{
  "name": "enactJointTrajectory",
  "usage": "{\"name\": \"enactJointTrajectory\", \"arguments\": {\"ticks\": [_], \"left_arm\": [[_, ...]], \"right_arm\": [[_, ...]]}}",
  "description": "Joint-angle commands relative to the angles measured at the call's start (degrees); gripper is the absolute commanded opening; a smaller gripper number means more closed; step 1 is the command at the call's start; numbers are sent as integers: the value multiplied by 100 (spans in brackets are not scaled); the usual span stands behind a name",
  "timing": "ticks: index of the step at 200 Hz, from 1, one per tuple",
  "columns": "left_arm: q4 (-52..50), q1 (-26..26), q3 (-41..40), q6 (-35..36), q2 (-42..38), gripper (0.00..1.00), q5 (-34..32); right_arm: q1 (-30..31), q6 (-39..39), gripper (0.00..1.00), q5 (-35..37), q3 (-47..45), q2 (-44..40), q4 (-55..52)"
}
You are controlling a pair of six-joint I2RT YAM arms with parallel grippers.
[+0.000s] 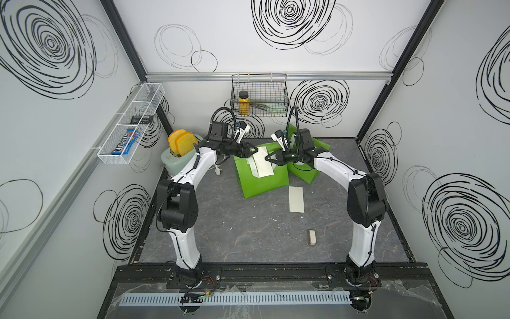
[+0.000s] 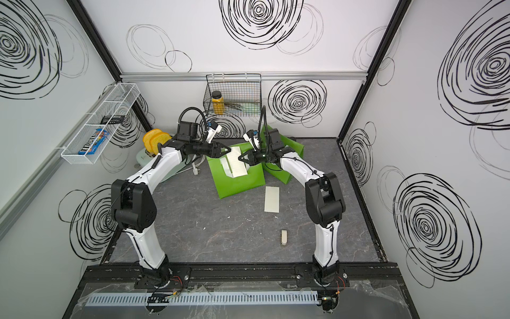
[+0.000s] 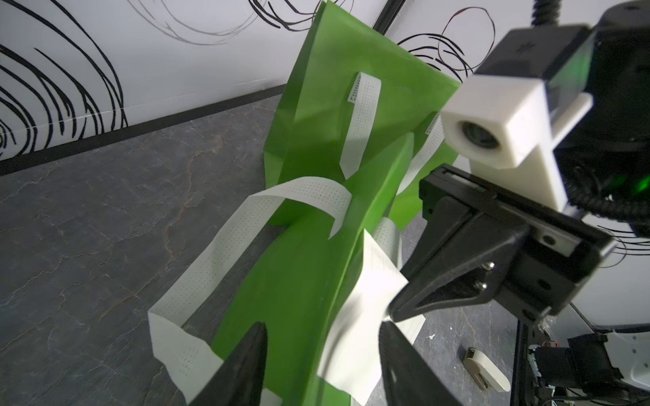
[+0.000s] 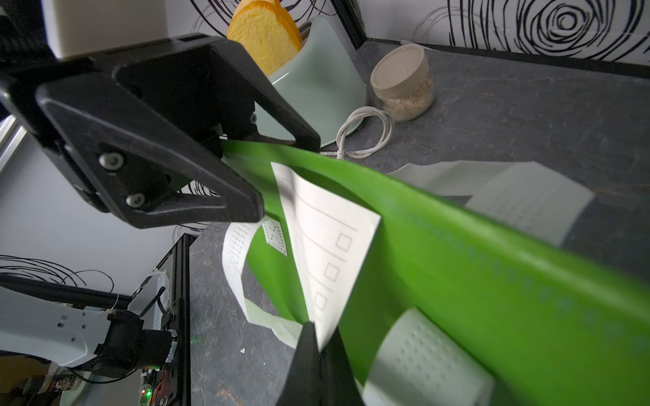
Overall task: Staple the receipts to the bags
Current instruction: Hold the receipt from the takeout bag.
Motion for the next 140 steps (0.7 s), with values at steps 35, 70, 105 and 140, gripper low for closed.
{"name": "enactJointTrajectory", "arguments": {"ticks": [35, 70, 105, 140], "left_arm": [[50, -31, -83, 129, 116, 50, -21], [53, -39, -74, 114, 107, 36, -29], [25, -35, -91, 142, 89, 39, -55], [22, -40, -91, 136, 63, 37, -57]], "right_arm": [[77, 5, 4, -80, 11, -21, 90], [110, -5, 5, -66, 38, 12, 99], [99, 8, 5, -55, 40, -17, 107], [75, 11, 5, 25, 15, -15, 121]]}}
